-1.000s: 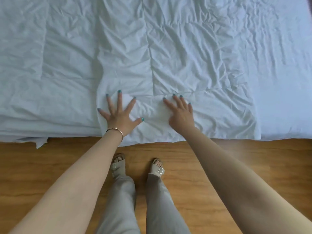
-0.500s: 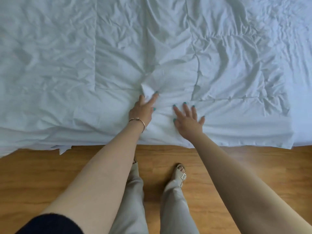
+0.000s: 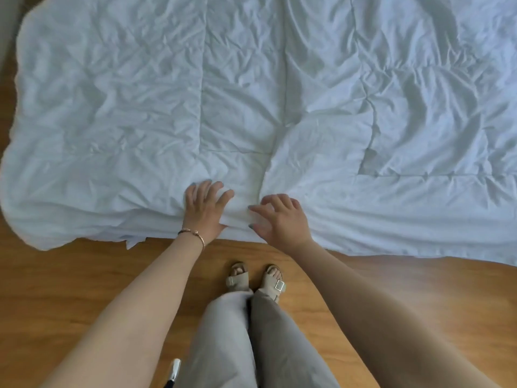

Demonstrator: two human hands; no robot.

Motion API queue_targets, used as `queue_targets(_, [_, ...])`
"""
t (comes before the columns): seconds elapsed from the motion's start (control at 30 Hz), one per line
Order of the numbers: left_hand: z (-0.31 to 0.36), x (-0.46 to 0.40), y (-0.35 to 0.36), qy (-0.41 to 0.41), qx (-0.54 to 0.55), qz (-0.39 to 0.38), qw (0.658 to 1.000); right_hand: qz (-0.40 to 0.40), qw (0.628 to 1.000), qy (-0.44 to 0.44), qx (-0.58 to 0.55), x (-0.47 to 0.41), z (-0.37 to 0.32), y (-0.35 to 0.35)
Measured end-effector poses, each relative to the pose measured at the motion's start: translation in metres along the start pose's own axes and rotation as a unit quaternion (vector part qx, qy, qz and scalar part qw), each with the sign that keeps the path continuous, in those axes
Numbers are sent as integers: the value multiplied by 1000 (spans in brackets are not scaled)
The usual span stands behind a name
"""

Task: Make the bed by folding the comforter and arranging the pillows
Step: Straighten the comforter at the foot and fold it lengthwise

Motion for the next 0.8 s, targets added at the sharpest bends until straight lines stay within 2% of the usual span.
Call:
queue_targets(0.07, [-15,4,-7,-35,-15,23,999,-101,987,10,125,-8,-10,13])
queue_targets(0.13, [-28,6,-11,-25,-33,43,998,-125,975,31,182,-13,-19,20])
queue_targets(0.23, [-46,6,-21,31,17,44,998,-33,993,53,101,-30,-31,15])
queue_targets(0.27, [-51,7,-26,47,60,35,996,-37,995,83,47,-35,-31,10])
queue_targets(0.3, [-56,7,-31,59,105,25,992,-75,989,123,7,-39,-28,4])
queue_targets(0.4, [-66,14,-44,87,207,-59,973,-237,947,216,12,-34,-14,-6])
queue_targets(0.47, [-74,27,-43,91,237,-207,945,-309,919,243,18,-20,-21,-11])
queue_targets(0.5, [-77,37,-41,96,233,-263,932,-320,913,251,36,-14,-29,-9])
queue_targets(0.53, [-80,45,-38,105,212,-264,935,-297,920,250,55,-10,-39,-4])
queue_targets(0.6, [-88,54,-27,116,138,-109,977,-180,953,232,72,-5,-62,9])
queue_targets(0.63, [-91,57,-22,91,102,-64,989,-151,960,221,79,-6,-75,15])
queue_targets(0.67, [-96,59,-18,54,85,-69,993,-168,959,210,96,-8,-86,22])
queue_targets(0.73, [-106,61,-3,1,89,-186,978,-261,936,209,109,-12,-98,36])
queue_targets(0.77, [-110,62,2,-1,91,-236,967,-283,926,226,107,-15,-101,39])
queue_targets(0.8, [-112,62,5,3,93,-262,961,-248,929,255,98,-20,-102,37])
Point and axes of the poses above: each hand's wrist, its own x-axis away from the middle knuckle, its own y-axis out of the palm, z = x × y, the point moved 2 cm from there along -x, towards the middle knuckle, and after that the axes turned 14 degrees about y, right-handed, at the moved point
